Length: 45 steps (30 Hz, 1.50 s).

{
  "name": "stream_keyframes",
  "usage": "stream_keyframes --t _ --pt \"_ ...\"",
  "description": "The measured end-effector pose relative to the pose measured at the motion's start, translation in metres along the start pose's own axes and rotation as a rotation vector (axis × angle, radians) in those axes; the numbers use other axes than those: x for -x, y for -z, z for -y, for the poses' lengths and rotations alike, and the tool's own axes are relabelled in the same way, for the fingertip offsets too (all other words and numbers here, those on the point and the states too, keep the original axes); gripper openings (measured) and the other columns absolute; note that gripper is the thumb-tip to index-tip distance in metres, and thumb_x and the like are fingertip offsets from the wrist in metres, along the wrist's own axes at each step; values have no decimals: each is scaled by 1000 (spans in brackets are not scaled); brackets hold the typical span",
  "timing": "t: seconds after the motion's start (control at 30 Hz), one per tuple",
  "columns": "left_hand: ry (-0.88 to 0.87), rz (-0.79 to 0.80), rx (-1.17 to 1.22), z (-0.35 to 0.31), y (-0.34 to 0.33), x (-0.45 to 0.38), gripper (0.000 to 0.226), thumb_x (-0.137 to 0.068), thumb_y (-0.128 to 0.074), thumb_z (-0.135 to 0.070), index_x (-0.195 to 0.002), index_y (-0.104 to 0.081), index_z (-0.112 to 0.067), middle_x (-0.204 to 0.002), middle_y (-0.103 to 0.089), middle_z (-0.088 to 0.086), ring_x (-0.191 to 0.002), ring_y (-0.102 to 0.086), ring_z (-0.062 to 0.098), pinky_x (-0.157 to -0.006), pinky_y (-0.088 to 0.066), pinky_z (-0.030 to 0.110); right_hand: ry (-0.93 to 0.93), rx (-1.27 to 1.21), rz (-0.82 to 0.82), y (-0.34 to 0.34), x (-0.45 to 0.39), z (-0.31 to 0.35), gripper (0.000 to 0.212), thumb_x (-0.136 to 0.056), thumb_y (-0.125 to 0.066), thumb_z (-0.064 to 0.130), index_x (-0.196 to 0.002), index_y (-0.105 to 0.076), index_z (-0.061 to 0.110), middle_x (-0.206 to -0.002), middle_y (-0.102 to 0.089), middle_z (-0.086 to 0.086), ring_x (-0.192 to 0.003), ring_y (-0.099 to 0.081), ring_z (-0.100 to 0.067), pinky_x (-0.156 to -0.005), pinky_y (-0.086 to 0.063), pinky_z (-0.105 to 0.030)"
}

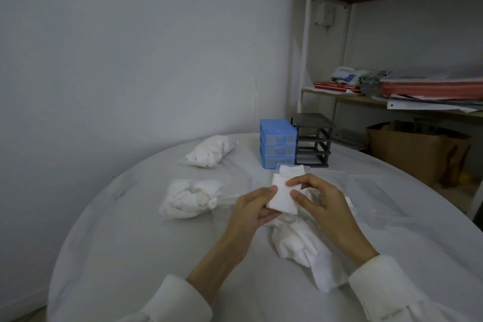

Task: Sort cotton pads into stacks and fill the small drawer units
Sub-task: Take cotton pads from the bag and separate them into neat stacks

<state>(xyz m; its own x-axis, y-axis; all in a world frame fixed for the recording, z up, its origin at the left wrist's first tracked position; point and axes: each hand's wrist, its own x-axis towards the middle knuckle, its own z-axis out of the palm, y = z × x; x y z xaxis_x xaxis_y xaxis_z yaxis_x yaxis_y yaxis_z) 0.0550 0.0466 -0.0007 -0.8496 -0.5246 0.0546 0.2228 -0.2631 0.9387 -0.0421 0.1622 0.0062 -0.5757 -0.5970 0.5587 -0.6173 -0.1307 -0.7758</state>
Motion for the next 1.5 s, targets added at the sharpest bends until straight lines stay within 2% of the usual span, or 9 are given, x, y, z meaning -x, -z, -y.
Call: stream_keyframes --t 0.2,0.37,0.5,0.7,0.83,0.97,1.1,1.27,1.5 --pt "-74 10 -83 3 2 2 11 -87 -61 -6 -96 -68 -5 -86 -74 6 -80 -71 14 -69 -54 18 3 10 13 -1 1 0 15 -84 -65 12 -91 -63 25 -81 -64 21 -79 -58 4 -69 -42 -5" --pt "-114 -136 -50 2 5 -1 15 -88 -58 2 -103 -57 -2 -88 -69 10 -75 -68 13 -63 -54 17 -131 -303 -64 -1 -1 1 23 -87 -48 18 -104 -46 32 -89 -60 -2 -77 -59 -6 -65 -48 -15" --pt "-188 -172 2 3 6 0 29 -89 -51 10 -98 -40 -15 -92 -64 13 -77 -63 17 -60 -54 19 -146 -291 -76 1 -2 1 36 -84 -39 -5 -100 -39 28 -89 -53 -6 -74 -54 -5 -59 -44 -10" --pt "-240 -48 -189 7 7 -3 25 -90 -46 12 -79 -57 -7 -86 -61 3 -81 -62 14 -63 -53 20 -171 -273 -67 -2 -1 1 33 -82 -63 -4 -95 -46 22 -88 -69 -19 -74 -65 -27 -68 -52 -41" --pt "-190 2 -222 7 3 0 33 -89 -46 13 -100 -66 -12 -91 -68 2 -79 -67 8 -63 -53 19 -133 -304 -50 -1 -2 6 21 -74 -70 -3 -80 -53 8 -69 -71 -5 -63 -65 -14 -57 -52 -22" --pt "-123 47 -183 4 2 1 39 -88 -42 13 -112 -63 -9 -102 -69 7 -88 -68 12 -72 -55 22 -136 -302 36 -4 -1 5 4 -82 -64 2 -84 -62 5 -71 -69 5 -68 -64 -5 -59 -49 -15" --pt "-22 48 -88 0 -2 1 32 -92 -42 -1 -111 -66 -10 -108 -68 11 -100 -65 21 -83 -54 30 -102 -201 31 -6 1 3 11 -82 -67 3 -80 -63 14 -70 -65 11 -70 -60 0 -64 -46 -12" --pt "-8 29 -30 -3 -5 2 31 -97 -39 -14 -95 -70 -17 -98 -70 5 -92 -65 16 -82 -54 32 -113 -185 11 -4 0 3 25 -76 -73 2 -93 -60 16 -70 -68 9 -69 -62 -1 -62 -47 -13" --pt "-76 81 -76 1 -2 3 19 -93 -52 -15 -102 -69 -15 -97 -73 0 -92 -68 12 -76 -56 26 -111 -169 -22 -2 1 5 39 -71 -76 2 -100 -55 16 -70 -69 7 -66 -63 -1 -59 -46 -11"
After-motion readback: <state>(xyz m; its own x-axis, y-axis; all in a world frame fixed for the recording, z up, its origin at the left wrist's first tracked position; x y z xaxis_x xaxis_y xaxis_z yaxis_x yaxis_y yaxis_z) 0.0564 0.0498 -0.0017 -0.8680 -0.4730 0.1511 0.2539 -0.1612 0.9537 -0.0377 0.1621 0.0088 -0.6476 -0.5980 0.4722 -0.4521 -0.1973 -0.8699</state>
